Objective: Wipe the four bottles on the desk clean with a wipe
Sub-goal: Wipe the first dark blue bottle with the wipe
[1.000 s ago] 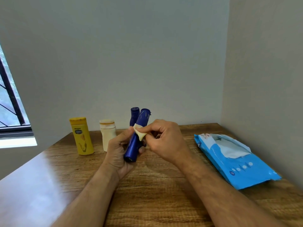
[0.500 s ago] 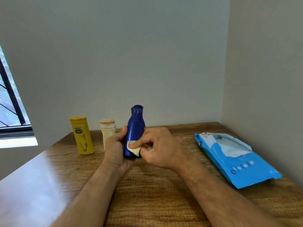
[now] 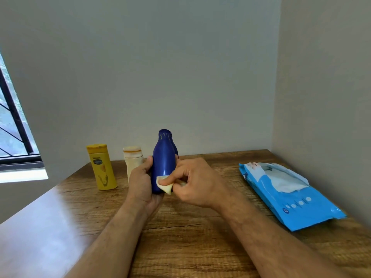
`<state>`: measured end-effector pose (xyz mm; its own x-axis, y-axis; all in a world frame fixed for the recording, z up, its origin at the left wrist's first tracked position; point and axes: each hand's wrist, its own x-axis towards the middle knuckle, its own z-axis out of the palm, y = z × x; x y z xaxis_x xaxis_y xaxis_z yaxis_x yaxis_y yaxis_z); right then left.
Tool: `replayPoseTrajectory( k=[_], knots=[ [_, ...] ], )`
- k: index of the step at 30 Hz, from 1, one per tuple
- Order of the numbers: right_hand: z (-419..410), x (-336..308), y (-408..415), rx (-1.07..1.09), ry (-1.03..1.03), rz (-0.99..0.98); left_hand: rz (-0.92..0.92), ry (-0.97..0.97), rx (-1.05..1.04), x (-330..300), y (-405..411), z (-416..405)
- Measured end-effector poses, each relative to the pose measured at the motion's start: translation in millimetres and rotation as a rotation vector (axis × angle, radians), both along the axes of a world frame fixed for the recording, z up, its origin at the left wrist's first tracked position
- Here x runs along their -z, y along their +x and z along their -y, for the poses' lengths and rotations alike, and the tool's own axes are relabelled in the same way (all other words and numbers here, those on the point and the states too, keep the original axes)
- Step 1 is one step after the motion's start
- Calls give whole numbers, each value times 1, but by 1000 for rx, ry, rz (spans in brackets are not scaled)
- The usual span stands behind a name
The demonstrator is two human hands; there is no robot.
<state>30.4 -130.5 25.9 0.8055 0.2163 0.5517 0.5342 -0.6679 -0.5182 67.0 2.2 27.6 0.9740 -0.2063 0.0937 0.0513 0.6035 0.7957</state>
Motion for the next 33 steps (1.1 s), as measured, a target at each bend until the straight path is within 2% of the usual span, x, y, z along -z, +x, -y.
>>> replayPoseTrajectory(
  k=[9, 11, 15, 18, 24, 27, 33],
  knots=[
    [11, -8, 2, 288, 178, 165, 78, 76, 45, 3, -6, 9],
    [10, -7, 1, 237, 169, 115, 94, 89, 46, 4, -5, 7],
    [2, -5, -5, -13, 108, -94, 81, 32, 36, 3, 0, -3],
    [-1, -3, -3, 4, 74, -59, 69, 19, 36, 3, 2, -4],
    [6, -9, -2, 263, 265, 182, 112, 100, 40, 5, -4, 4],
    [7, -12, -5, 229, 318, 176, 121, 138, -9, 7, -4, 4],
    [3, -5, -5, 22, 126, 30, 71, 109, -23, 5, 3, -1]
  ],
)
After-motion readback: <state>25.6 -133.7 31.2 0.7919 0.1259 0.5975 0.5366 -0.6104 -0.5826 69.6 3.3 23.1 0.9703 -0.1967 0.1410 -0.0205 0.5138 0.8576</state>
